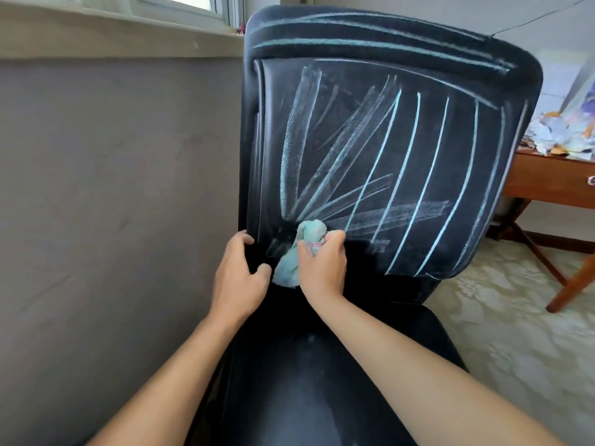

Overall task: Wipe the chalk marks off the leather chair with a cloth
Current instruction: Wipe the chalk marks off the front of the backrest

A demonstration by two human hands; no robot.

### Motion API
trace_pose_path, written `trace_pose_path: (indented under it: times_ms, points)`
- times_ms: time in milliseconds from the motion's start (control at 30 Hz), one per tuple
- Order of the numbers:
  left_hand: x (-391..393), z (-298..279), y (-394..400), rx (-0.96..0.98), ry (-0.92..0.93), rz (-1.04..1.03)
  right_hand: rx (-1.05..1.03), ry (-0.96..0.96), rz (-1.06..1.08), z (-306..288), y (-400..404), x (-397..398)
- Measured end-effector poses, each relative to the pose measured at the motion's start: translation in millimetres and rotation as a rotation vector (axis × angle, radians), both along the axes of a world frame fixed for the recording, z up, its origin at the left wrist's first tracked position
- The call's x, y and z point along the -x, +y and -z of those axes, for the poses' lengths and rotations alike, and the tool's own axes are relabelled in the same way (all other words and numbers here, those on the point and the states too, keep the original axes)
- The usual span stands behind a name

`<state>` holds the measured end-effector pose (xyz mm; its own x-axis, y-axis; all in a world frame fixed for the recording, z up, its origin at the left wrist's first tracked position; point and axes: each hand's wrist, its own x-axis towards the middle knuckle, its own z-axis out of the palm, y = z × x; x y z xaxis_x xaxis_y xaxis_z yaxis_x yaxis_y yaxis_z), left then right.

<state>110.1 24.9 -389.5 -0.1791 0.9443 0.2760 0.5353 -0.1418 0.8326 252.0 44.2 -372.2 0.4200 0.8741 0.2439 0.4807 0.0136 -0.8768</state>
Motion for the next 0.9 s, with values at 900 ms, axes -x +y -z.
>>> trace_pose_path:
  times_ms: [900]
  points:
    - [17.9, 8.4, 4.1, -0.087, -0.015, 0.044, -0.067, -0.174, 0.038, 35.0, 10.2, -7.6]
